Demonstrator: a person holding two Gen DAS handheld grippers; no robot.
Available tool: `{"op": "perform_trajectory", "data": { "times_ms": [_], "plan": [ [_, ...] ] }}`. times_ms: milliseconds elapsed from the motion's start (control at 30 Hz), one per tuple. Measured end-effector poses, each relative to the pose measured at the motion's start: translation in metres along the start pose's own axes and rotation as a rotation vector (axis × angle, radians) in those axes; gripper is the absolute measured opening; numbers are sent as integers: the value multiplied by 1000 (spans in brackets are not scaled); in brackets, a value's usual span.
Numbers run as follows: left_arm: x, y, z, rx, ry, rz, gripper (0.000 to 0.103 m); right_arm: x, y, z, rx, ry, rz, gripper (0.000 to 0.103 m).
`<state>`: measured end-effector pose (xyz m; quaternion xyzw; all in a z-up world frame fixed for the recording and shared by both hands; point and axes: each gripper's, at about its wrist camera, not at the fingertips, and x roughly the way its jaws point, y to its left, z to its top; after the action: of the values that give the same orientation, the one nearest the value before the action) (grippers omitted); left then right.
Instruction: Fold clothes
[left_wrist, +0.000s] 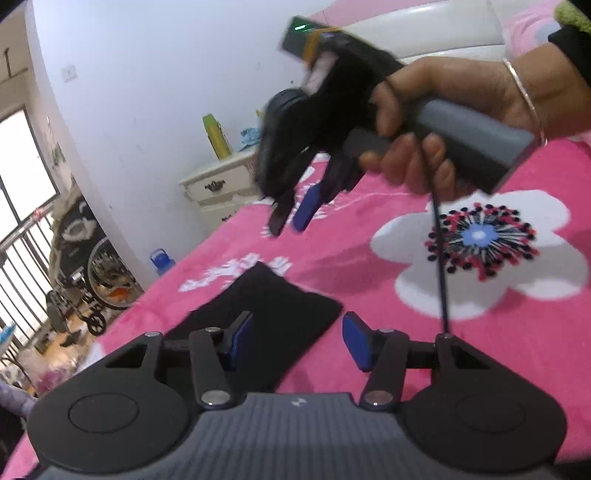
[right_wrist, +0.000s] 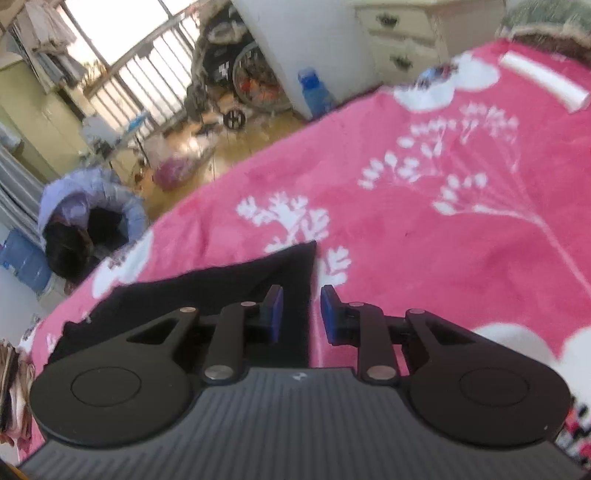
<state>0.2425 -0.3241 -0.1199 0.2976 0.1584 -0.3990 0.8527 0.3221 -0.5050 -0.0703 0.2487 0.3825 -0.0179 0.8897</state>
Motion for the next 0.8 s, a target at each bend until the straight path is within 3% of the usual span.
{"op": "perform_trajectory", "data": {
  "times_ms": [333, 800],
  "plan": [
    [70, -7, -1, 1, 57, -22, 43, 69, -16, 21, -23, 62, 20, 26],
    [90, -1, -4, -39, 49, -70, 19, 85, -16, 29, -66, 78, 65, 27]
  ]
}}
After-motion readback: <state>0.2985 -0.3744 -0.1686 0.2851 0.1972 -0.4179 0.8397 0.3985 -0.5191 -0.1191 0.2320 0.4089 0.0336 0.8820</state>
